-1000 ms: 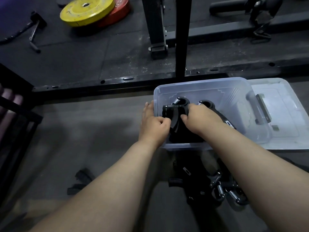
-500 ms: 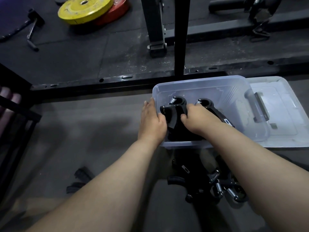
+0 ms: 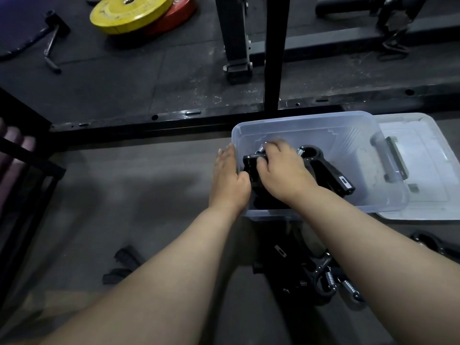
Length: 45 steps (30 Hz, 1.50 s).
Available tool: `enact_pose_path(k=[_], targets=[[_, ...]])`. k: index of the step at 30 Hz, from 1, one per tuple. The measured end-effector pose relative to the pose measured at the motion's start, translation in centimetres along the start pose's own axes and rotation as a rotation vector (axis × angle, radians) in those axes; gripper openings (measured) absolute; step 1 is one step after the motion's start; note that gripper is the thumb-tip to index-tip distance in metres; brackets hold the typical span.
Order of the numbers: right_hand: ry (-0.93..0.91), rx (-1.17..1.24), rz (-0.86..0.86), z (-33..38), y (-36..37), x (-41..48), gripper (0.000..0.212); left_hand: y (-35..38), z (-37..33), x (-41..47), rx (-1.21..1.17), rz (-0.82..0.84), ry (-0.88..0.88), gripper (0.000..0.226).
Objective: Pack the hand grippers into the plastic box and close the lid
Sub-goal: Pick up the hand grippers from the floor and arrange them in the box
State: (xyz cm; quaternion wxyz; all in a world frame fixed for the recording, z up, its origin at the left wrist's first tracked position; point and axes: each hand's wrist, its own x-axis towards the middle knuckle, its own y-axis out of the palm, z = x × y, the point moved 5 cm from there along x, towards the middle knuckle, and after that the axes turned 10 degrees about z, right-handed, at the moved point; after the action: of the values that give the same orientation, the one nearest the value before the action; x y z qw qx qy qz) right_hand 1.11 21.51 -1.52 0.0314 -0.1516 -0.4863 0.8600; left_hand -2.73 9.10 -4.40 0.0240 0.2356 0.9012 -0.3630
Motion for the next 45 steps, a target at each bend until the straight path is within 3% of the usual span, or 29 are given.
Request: enact_pose_path(k=[5, 8, 10, 15, 17, 19, 23, 27, 30, 32, 37, 45], targets=[[-0.108, -0.013, 0.073, 3.3, 2.0, 0.7, 0.056, -0.7, 1.9, -1.2, 0.028, 0.072, 0.031, 0.056], [-0.157, -0.083, 0.08, 4.9, 2.9, 0.9, 0.059, -2.0, 5.2, -3.0, 0.097, -0.015, -0.038, 0.051], [-0.148, -0.151, 0.072, 5.4, 3.4, 0.8, 0.062, -3.6, 9.2, -4.5, 0.205, -0.071, -0.213, 0.052], [-0.115, -0.218, 0.045, 5.4, 4.0, 0.5, 0.063, -8.2, 20.6, -11.4, 0.354, -0.031, -0.836, 0.058], [-0.112, -0.223, 0.047, 5.3, 4.2, 0.4, 0.062, -9.7, 24.0, -14.6, 0.292, -0.044, -1.077, 0.057], [-0.111, -0.235, 0.035, 5.3, 4.2, 0.3, 0.062, -10.1, 26.3, -16.8, 0.184, -0.027, -1.2, 0.062], [-0.111, -0.214, 0.043, 5.2, 4.2, 0.3, 0.063, -10.4, 27.4, -17.3, 0.047, -0.144, -1.159, 0.065], [-0.119, -0.219, 0.04, 5.0, 4.4, 0.4, 0.063, -10.2, 25.8, -15.5, -0.04, -0.197, -1.157, 0.082], [-0.124, -0.205, 0.035, 4.9, 4.6, 0.7, 0.063, -9.3, 24.0, -12.7, 0.002, -0.167, -0.868, 0.076], [-0.126, -0.202, 0.03, 4.8, 4.7, 0.8, 0.063, -8.1, 23.0, -11.0, 0.074, -0.096, -0.782, 0.078], [-0.135, -0.198, 0.024, 4.9, 4.8, 0.9, 0.063, -5.6, 22.2, -9.7, 0.242, -0.005, -0.948, 0.087], [-0.133, -0.197, 0.028, 5.1, 4.5, 0.8, 0.064, -5.6, 22.3, -9.2, 0.228, -0.011, -0.91, 0.058]])
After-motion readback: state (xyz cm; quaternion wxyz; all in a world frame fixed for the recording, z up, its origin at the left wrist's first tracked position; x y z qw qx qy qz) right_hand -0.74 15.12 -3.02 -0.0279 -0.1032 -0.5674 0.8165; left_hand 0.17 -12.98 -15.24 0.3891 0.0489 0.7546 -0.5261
